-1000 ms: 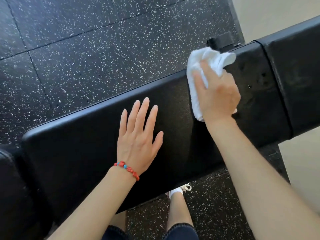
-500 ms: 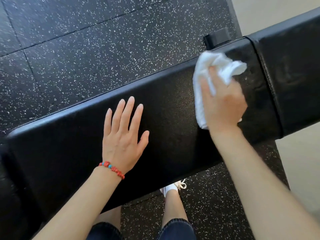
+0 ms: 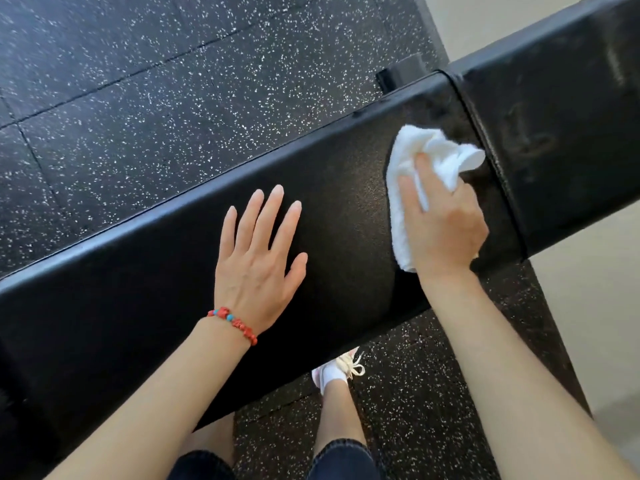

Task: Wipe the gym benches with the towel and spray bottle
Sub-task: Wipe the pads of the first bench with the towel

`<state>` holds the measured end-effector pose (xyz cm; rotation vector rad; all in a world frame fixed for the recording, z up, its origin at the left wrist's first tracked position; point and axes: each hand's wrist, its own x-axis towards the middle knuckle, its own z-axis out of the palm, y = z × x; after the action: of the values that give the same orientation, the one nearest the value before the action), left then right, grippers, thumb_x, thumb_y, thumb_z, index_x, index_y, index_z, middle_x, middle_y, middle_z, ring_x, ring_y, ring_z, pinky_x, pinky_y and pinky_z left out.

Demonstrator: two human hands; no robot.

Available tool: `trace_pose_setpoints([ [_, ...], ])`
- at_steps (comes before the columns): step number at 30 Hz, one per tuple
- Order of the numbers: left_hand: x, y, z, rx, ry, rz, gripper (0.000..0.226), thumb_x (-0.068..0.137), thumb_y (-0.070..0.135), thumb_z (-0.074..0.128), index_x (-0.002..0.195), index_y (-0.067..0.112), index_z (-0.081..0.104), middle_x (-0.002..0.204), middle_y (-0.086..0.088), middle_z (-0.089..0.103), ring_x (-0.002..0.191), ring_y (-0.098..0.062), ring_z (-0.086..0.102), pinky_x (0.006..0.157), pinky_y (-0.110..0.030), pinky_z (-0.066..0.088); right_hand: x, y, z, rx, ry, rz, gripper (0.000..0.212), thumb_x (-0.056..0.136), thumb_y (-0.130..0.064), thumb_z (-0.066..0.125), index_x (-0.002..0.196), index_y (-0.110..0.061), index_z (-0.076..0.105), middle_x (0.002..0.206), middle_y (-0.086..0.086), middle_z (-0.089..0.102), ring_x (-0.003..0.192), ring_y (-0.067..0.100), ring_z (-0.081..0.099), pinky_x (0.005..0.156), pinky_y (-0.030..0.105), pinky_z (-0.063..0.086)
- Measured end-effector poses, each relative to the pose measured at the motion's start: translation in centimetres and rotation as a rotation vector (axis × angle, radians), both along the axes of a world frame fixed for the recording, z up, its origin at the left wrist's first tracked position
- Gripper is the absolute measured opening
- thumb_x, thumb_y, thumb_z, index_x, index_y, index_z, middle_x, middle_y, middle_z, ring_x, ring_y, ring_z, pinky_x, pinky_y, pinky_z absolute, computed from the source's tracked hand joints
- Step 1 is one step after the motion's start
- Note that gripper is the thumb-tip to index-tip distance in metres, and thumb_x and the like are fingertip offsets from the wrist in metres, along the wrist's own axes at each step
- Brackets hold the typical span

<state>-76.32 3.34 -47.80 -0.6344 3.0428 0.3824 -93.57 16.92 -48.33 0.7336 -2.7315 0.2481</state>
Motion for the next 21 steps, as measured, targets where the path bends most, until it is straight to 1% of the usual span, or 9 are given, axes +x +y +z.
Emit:
trace_pose_setpoints([
  [4, -0.2, 0.4, -0.1, -0.011, 0.002, 0.021, 0.055, 0.088, 0.034, 0.04, 0.136, 0.008, 0.043, 0.146, -0.018, 0.036, 0.136, -0.033, 0.026, 0.112, -0.05, 0.014, 2.4, 0.2, 0.1, 0.022, 0.002, 0.291, 0.027, 0.086, -0.039, 0.058, 0.098, -0.019, 0.073, 0.055, 0.008, 0.052, 0.046, 0.022, 0.048, 0.041, 0.027, 0.038],
  [6, -0.7, 0.6, 0.0, -0.012, 0.023, 0.021, 0.055, 0.088, 0.035, 0.04, 0.137, 0.009, 0.042, 0.146, -0.018, 0.035, 0.136, -0.031, 0.024, 0.112, -0.048, 0.012, 0.4, 0.2, 0.1, 0.01, 0.011, 0.324, 0.026, 0.086, -0.039, 0.06, 0.096, -0.019, 0.074, 0.055, 0.009, 0.053, 0.047, 0.024, 0.051, 0.042, 0.028, 0.04],
  [8, -1.6, 0.7, 0.1, -0.014, 0.041, 0.015, 0.055, 0.088, 0.035, 0.041, 0.137, 0.01, 0.041, 0.147, -0.018, 0.034, 0.137, -0.031, 0.023, 0.113, -0.047, 0.01, -2.3, -1.1, 0.2, -0.067, -0.03, 0.16, 0.025, 0.084, -0.037, 0.063, 0.096, -0.019, 0.074, 0.058, 0.015, 0.057, 0.051, 0.029, 0.055, 0.044, 0.031, 0.042],
  [10, -2.9, 0.7, 0.0, -0.011, 0.043, 0.009, 0.055, 0.088, 0.036, 0.04, 0.138, 0.011, 0.04, 0.147, -0.017, 0.034, 0.137, -0.031, 0.023, 0.113, -0.047, 0.011, -4.9, -3.0, 0.6, -0.135, -0.138, -0.048, 0.029, 0.087, -0.038, 0.058, 0.105, -0.019, 0.07, 0.073, 0.022, 0.062, 0.065, 0.035, 0.059, 0.052, 0.035, 0.04],
  [12, -3.9, 0.8, -0.2, -0.013, 0.026, 0.007, 0.056, 0.088, 0.036, 0.04, 0.138, 0.01, 0.041, 0.147, -0.017, 0.035, 0.136, -0.033, 0.026, 0.112, -0.049, 0.013, -5.9, -4.4, 0.3, -0.109, -0.163, -0.108, 0.035, 0.091, -0.042, 0.05, 0.115, -0.02, 0.064, 0.085, 0.021, 0.064, 0.076, 0.034, 0.06, 0.056, 0.033, 0.034],
  [14, -4.3, 1.0, -0.4, -0.017, 0.007, 0.015, 0.056, 0.088, 0.035, 0.04, 0.137, 0.009, 0.043, 0.146, -0.017, 0.036, 0.135, -0.035, 0.028, 0.111, -0.051, 0.015, -4.6, -5.1, 0.2, -0.021, -0.089, -0.008, 0.036, 0.087, -0.043, 0.057, 0.112, -0.018, 0.066, 0.078, 0.017, 0.065, 0.066, 0.029, 0.061, 0.05, 0.029, 0.035],
  [16, -4.2, 1.2, -0.5, -0.025, 0.002, 0.012, 0.055, 0.088, 0.035, 0.04, 0.137, 0.009, 0.043, 0.146, -0.017, 0.036, 0.135, -0.034, 0.028, 0.111, -0.051, 0.015, -2.8, -5.4, 0.3, -0.006, -0.028, 0.165, 0.029, 0.081, -0.04, 0.067, 0.1, -0.019, 0.072, 0.067, 0.011, 0.064, 0.053, 0.025, 0.058, 0.042, 0.027, 0.04],
  [18, -4.1, 1.0, -0.7, -0.033, 0.009, 0.007, 0.055, 0.089, 0.036, 0.04, 0.138, 0.009, 0.042, 0.147, -0.017, 0.035, 0.136, -0.033, 0.026, 0.112, -0.05, 0.013, -2.9, -5.0, 0.4, -0.016, -0.055, 0.296, 0.025, 0.082, -0.04, 0.062, 0.094, -0.021, 0.073, 0.062, 0.008, 0.062, 0.051, 0.024, 0.057, 0.042, 0.027, 0.042],
  [21, -4.1, 0.9, -0.7, -0.035, 0.013, 0.007, 0.056, 0.089, 0.036, 0.039, 0.139, 0.01, 0.04, 0.147, -0.017, 0.034, 0.136, -0.032, 0.025, 0.112, -0.049, 0.012, -5.9, -2.9, 0.3, -0.015, 0.056, 0.223, 0.02, 0.074, -0.035, 0.074, 0.079, -0.015, 0.073, 0.051, 0.011, 0.057, 0.042, 0.026, 0.056, 0.037, 0.025, 0.042],
])
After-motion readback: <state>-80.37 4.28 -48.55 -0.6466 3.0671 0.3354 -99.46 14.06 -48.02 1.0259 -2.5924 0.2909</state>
